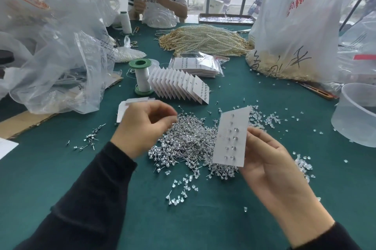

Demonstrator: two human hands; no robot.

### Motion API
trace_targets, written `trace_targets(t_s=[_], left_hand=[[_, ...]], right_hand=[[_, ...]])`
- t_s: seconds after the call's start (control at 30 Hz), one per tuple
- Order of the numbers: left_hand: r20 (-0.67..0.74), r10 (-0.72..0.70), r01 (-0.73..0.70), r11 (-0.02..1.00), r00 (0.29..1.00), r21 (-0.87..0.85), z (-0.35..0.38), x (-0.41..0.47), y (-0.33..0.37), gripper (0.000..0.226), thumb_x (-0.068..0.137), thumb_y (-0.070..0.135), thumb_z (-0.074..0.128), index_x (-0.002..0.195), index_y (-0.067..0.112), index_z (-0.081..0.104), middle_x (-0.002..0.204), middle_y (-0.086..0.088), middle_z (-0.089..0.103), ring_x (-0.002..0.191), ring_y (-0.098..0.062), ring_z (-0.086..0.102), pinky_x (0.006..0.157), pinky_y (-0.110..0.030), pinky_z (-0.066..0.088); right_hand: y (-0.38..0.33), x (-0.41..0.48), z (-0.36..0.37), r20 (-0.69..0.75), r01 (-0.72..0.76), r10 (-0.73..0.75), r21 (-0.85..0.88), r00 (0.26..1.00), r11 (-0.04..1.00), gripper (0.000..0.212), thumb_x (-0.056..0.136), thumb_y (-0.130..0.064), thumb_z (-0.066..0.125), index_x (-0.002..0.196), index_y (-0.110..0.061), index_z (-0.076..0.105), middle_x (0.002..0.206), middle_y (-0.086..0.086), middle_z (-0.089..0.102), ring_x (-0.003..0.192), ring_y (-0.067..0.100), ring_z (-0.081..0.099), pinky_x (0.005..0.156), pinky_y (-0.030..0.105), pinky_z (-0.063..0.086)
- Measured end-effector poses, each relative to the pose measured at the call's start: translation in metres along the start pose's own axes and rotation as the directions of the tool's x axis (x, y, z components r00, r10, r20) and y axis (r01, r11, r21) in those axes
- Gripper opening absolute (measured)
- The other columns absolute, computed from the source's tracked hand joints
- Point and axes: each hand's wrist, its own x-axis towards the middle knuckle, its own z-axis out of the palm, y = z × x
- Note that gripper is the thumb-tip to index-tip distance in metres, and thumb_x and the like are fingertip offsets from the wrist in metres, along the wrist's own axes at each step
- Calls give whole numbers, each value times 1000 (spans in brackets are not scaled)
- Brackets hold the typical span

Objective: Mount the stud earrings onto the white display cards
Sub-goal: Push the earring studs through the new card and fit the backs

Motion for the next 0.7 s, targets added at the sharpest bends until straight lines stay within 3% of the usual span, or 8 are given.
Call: trace_targets(t_s=[0.07,0.17,0.3,0.43,0.57,0.7], left_hand=[[-8,180,-179,975,984,-131,16,-12,14,20,74,6,72,76,25,67,72,6,70,67,-5,64,66,-17,52],[-82,330,-337,937,941,-94,40,-26,22,10,75,11,66,81,19,67,79,5,68,74,-10,64,71,-27,54],[-155,359,-368,929,921,-34,46,-29,25,10,75,2,64,81,9,67,79,0,67,73,-11,62,68,-31,53],[-174,426,-423,904,888,57,48,-33,28,9,75,-1,64,80,5,67,78,-1,66,70,-9,59,66,-24,51],[-186,424,-413,906,886,98,49,-34,30,7,75,-1,63,79,4,67,78,-2,66,69,-11,59,66,-24,50],[-186,419,-404,908,889,110,50,-34,28,7,74,-1,64,79,4,67,77,-3,66,67,-11,58,65,-25,50]], right_hand=[[2,-1,4,37,-88,85,75,996,993,12,65,-9,63,72,-9,73,78,11,72,69,20,69,60,32,57],[7,-2,8,99,-163,154,92,983,982,17,60,-11,71,76,-6,73,78,14,72,65,20,69,55,30,55],[10,-4,9,170,-188,169,99,971,977,36,51,-10,86,84,-4,73,82,15,72,67,21,69,57,31,55],[12,-3,11,183,-178,164,63,969,982,25,69,-6,66,93,-5,73,85,13,73,69,20,69,60,31,56],[13,-3,11,199,-184,180,0,963,983,32,69,-13,65,98,0,71,86,14,71,73,21,68,68,36,57],[14,-3,9,190,-197,185,48,964,979,29,71,-8,62,97,6,69,89,19,71,77,25,69,68,37,57]])
